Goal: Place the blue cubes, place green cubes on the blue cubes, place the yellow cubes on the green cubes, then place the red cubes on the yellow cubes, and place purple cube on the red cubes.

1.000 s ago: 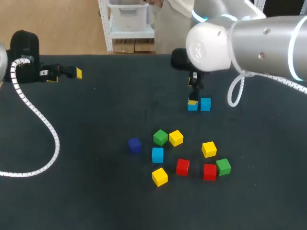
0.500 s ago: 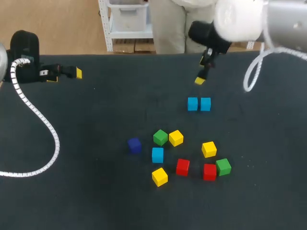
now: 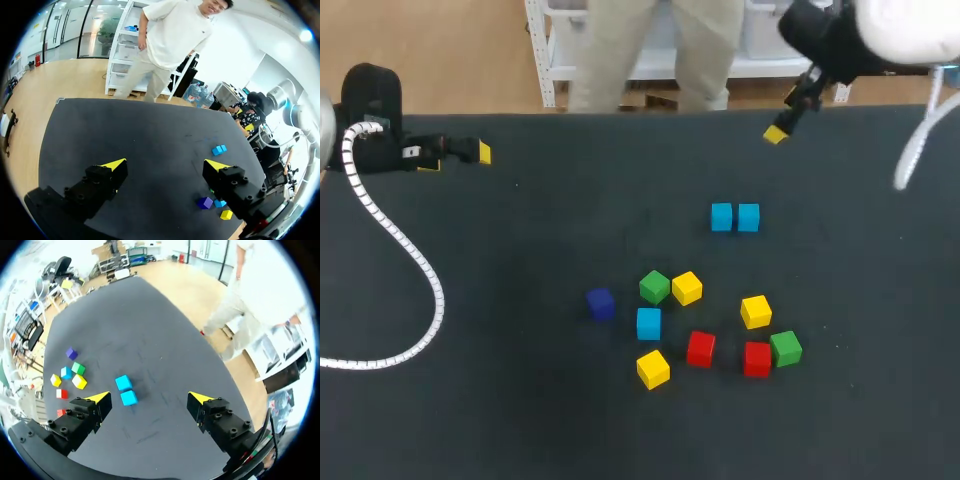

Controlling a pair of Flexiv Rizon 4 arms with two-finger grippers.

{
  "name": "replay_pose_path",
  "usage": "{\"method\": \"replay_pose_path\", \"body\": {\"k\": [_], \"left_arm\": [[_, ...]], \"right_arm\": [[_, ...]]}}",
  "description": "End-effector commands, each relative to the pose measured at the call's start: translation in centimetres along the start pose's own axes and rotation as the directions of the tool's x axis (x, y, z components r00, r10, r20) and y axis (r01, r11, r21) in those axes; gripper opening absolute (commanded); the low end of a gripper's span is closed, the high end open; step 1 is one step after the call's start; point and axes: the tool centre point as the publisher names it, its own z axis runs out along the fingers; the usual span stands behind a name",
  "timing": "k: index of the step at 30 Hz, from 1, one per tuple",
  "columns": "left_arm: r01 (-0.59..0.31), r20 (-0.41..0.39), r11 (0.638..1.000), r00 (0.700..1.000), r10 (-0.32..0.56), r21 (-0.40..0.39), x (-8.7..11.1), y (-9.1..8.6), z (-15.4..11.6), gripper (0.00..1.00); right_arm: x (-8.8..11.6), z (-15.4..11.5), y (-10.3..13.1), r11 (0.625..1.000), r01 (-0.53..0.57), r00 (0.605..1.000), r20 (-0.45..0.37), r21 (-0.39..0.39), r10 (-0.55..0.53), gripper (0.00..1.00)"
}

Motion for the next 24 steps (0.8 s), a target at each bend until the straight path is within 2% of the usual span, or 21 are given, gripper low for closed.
{"method": "replay_pose_path", "body": {"k": [1, 6, 15, 20, 24], "left_arm": [[-0.001, 0.004, 1.000, 1.000, 0.001, 0.006, 0.1, 0.1, 0.0, 1.00], [-0.001, 0.004, 1.000, 1.000, 0.001, 0.006, 0.1, 0.1, 0.0, 1.00], [-0.001, 0.004, 1.000, 1.000, 0.001, 0.006, 0.1, 0.1, 0.0, 1.00], [-0.001, 0.004, 1.000, 1.000, 0.001, 0.006, 0.1, 0.1, 0.0, 1.00], [-0.001, 0.004, 1.000, 1.000, 0.001, 0.006, 0.1, 0.1, 0.0, 1.00]], "right_arm": [[1.7, -2.2, 0.8, 0.998, -0.043, 0.981, 0.191, 0.049, 0.033, 1.00], [2.9, -3.8, 0.8, 0.991, -0.130, 0.947, 0.300, 0.034, 0.114, 1.00], [5.2, -4.8, 0.3, 0.968, -0.251, 0.889, 0.393, -0.008, 0.234, 1.00], [6.1, -5.4, -0.1, 0.958, -0.288, 0.859, 0.444, 0.010, 0.254, 1.00], [6.7, -6.3, -0.8, 0.938, -0.346, 0.817, 0.498, 0.018, 0.292, 1.00]]}}
